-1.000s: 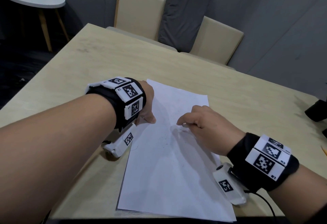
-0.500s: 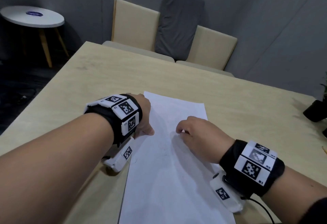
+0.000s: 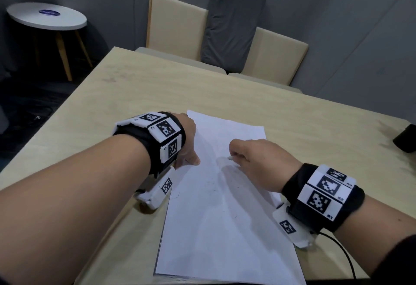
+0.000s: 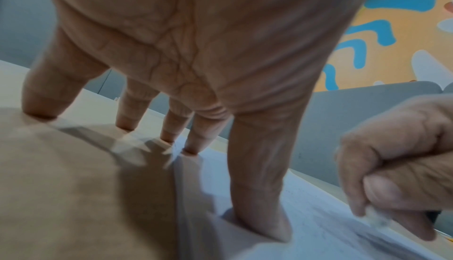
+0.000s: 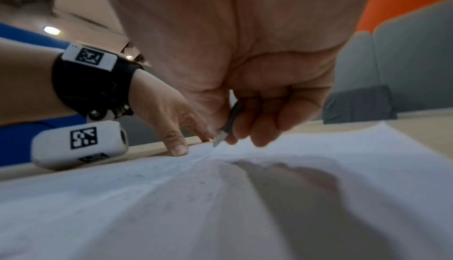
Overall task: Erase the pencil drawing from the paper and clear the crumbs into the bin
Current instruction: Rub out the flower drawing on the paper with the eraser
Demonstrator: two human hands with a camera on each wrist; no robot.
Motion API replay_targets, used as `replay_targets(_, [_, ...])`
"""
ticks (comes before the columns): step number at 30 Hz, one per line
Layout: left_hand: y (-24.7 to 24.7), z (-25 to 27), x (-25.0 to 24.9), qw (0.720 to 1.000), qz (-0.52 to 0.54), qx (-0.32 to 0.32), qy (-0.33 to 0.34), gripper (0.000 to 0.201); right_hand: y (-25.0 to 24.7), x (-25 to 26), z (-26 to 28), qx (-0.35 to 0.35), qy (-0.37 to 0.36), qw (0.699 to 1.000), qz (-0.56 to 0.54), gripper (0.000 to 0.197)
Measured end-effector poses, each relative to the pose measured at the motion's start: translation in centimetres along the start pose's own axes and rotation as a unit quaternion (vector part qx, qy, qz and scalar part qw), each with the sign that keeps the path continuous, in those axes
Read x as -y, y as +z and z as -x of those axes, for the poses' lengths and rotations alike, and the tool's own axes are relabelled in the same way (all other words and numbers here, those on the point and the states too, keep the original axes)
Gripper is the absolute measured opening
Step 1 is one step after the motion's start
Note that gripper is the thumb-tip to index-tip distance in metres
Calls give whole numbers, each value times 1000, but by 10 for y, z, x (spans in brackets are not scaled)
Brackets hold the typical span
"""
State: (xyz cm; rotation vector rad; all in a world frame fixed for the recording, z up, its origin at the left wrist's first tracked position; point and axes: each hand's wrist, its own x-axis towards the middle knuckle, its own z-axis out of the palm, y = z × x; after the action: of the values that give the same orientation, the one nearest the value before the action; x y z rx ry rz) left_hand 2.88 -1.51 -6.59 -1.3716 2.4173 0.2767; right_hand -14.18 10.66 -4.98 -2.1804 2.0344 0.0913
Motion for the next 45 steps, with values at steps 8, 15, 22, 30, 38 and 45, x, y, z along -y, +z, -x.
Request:
replay_targets(8, [-1,1,0,1000,18,9,3,61,3,-5,-7,59,16,996,-71,8])
replay_targets(15, [0,3,-1,1000,30,-5,5,63,-4,-14,-22,49,29,998,-33,2])
replay_targets(22, [-1,6,-1,1000,29,-4,7,64,-7,-22,-27,43,37,998,-7,6])
replay_targets(30, [-2,7,-2,1000,28,-3,9,64,-5,-16,-26,45,-3,999,8,9])
replay_targets(38, [-4,8,-4,1000,12,9,6,68,-14,-31,-39,-37,8,994,-104,10])
replay_targets(45, [-8,14,-7,1000,8,14,-5,65,3,-31,-43,25,-13,999,-31,11])
